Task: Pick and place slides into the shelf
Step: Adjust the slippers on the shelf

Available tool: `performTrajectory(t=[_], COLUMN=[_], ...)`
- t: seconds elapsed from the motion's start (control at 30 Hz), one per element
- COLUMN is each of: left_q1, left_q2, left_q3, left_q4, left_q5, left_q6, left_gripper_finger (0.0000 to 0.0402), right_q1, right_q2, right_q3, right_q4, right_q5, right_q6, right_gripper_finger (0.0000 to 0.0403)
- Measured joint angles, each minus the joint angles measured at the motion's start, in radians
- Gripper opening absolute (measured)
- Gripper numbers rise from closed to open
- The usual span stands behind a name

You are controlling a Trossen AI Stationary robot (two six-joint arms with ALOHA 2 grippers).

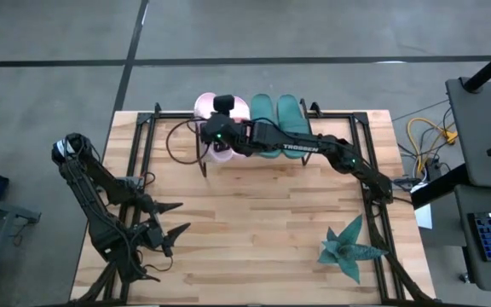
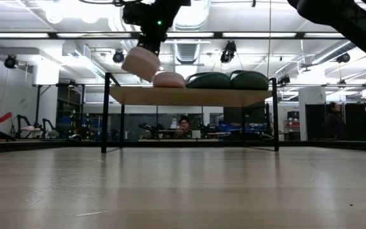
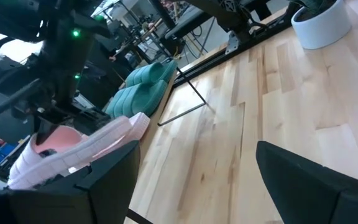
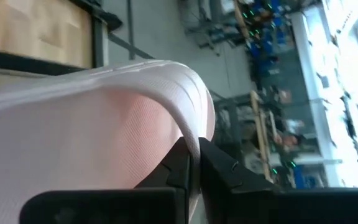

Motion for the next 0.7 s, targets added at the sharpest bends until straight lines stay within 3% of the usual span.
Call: performTrajectory(t=[0.43,0.7], left_q1=[0.0,0.0], left_q2=[-0.003,-0.003], left_q3=[-0.004,-0.004], left_q4=[-0.002,-0.001], left_q5=[-0.002,-0.013], left_q6=[0.0,0.0], left_gripper_finger=[0.0303,0.0303], right_q1=[-0.006,-0.017], right_q2=[0.002,0.002], right_q3=[0.0,0.0], right_q4=[0.028,0.028], right_q5=[0.106,0.097], right_q6=[0.041,0.129], right_gripper_finger=[0.0012,0.0012])
